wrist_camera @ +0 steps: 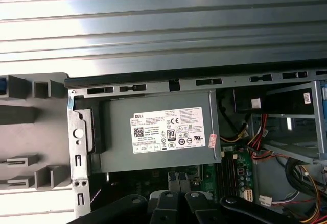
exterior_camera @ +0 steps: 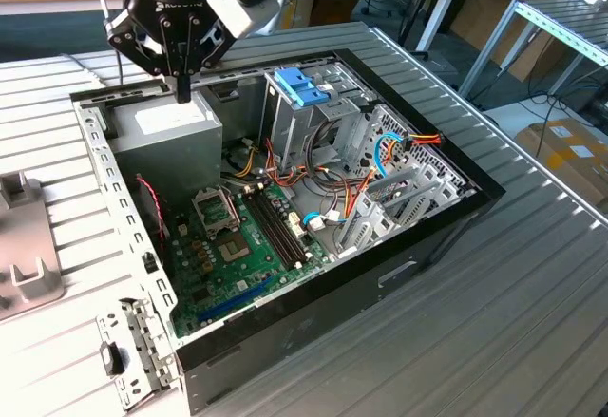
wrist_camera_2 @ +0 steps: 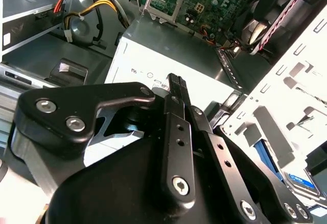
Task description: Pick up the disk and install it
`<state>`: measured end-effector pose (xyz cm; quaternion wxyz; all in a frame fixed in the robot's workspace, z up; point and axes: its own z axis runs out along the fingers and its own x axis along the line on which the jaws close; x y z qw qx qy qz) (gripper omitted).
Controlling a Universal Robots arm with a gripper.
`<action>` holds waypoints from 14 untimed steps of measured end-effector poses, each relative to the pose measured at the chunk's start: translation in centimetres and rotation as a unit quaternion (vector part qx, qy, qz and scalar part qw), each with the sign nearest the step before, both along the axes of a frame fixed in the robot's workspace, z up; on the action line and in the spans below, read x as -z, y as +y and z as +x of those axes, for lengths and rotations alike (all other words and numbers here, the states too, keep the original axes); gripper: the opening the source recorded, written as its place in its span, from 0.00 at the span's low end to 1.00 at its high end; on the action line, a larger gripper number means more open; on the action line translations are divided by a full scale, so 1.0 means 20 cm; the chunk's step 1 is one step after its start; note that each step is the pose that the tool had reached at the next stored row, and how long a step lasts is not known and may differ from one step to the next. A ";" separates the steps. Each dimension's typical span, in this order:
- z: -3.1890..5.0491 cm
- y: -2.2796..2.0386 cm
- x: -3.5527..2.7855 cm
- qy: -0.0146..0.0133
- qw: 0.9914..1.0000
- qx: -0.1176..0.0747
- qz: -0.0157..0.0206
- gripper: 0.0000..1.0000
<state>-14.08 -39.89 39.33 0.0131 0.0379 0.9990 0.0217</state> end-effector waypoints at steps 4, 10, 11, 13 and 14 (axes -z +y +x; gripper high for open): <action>-0.005 0.000 0.000 0.000 1.000 0.000 0.000 0.11; -0.019 0.000 0.000 0.000 1.000 0.000 0.000 0.11; -0.021 0.000 0.000 0.000 1.000 0.000 0.000 0.11; -0.025 0.000 0.000 0.000 1.000 0.000 0.000 0.11; -0.027 0.000 0.000 0.000 1.000 0.000 0.000 0.11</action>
